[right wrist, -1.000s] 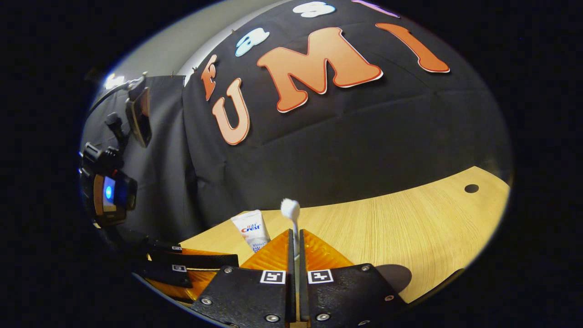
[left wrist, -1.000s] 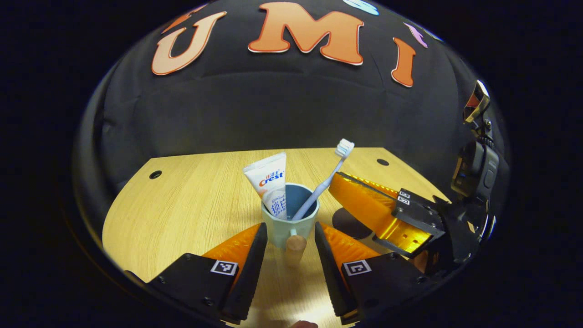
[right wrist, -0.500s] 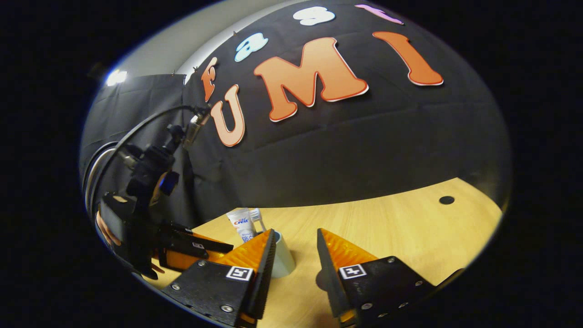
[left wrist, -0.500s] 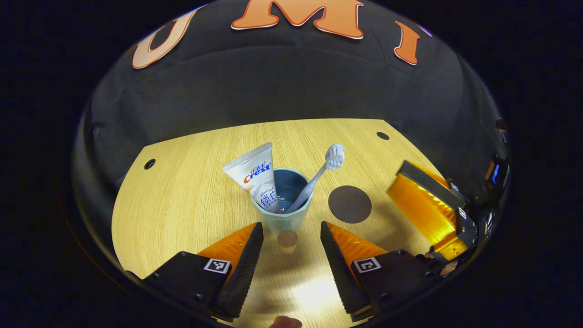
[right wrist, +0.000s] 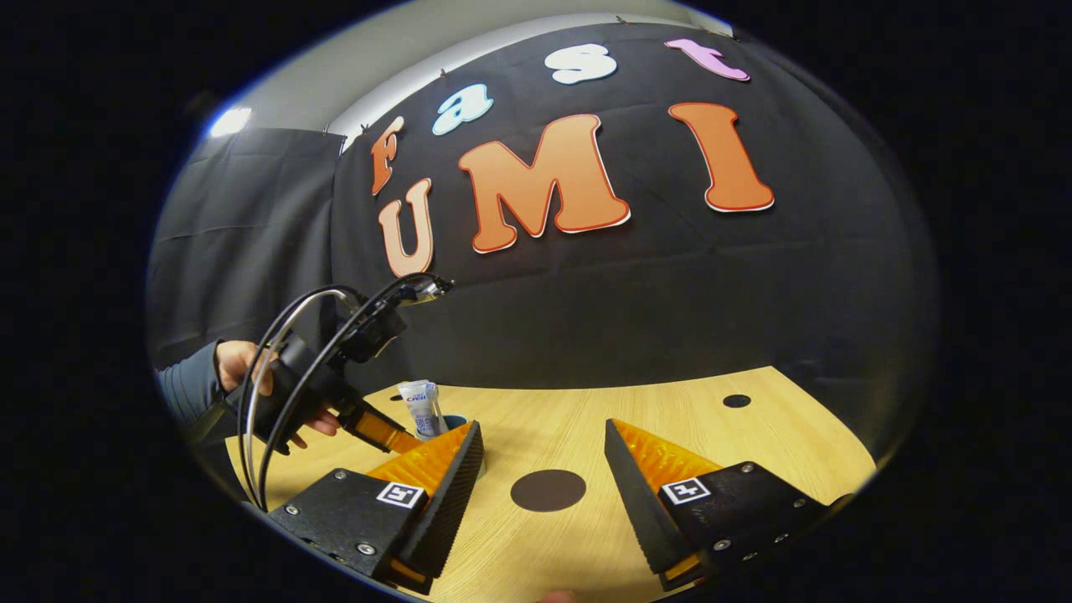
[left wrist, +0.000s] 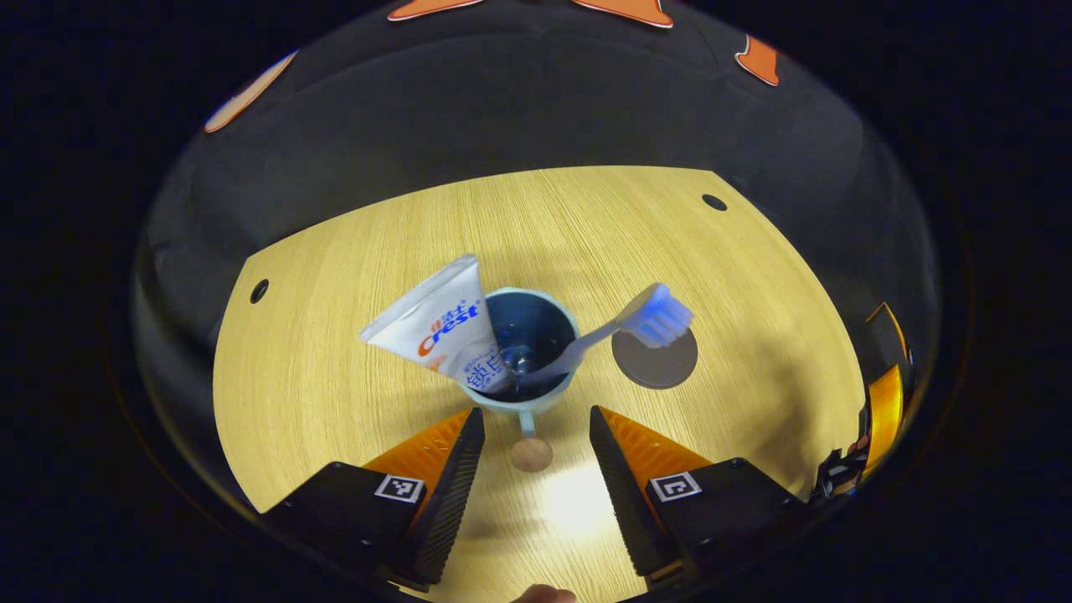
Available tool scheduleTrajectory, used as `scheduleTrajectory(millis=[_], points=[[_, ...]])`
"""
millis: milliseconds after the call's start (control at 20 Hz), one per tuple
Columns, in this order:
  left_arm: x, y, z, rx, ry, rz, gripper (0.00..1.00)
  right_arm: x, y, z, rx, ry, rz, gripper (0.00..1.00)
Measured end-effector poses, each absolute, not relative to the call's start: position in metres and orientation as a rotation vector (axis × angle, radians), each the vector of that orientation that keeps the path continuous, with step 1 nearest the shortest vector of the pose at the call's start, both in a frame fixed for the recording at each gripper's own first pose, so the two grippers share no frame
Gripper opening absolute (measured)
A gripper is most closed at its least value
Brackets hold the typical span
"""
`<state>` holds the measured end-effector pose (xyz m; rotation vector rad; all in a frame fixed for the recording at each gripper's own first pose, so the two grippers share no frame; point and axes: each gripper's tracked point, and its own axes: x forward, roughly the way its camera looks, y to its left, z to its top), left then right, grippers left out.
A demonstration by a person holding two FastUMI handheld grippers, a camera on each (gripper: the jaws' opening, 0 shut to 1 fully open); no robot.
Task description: Put the toothbrush and toothpaste on the desktop into the cup, then pick up the cup and place it on the coaster on the desktop.
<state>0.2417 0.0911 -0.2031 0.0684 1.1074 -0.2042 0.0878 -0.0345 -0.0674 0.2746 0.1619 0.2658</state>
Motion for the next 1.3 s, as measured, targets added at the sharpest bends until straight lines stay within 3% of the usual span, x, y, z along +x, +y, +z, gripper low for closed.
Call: scheduleTrajectory(millis=[350,400,450,500,700,1300], points=[[0.253,0.091,-0.206,0.123,1.207,-0.155,0.83,0.066,-0.049,-0.06,0.261,0.164,0.256,0.94],[0.256,0.088,-0.203,0.117,1.219,-0.155,0.71,0.064,-0.051,-0.059,0.263,0.161,0.252,0.94],[0.259,0.085,-0.202,0.113,1.228,-0.156,0.65,0.063,-0.052,-0.059,0.266,0.162,0.248,0.94],[0.262,0.082,-0.2,0.108,1.242,-0.149,0.66,0.063,-0.054,-0.059,0.267,0.164,0.249,0.94],[0.292,0.065,-0.186,0.077,1.24,-0.136,0.31,0.06,-0.058,-0.059,0.294,0.172,0.238,0.95],[0.463,-0.013,-0.135,0.031,1.189,-0.141,0.29,0.041,-0.083,-0.056,0.286,0.17,0.179,0.95]])
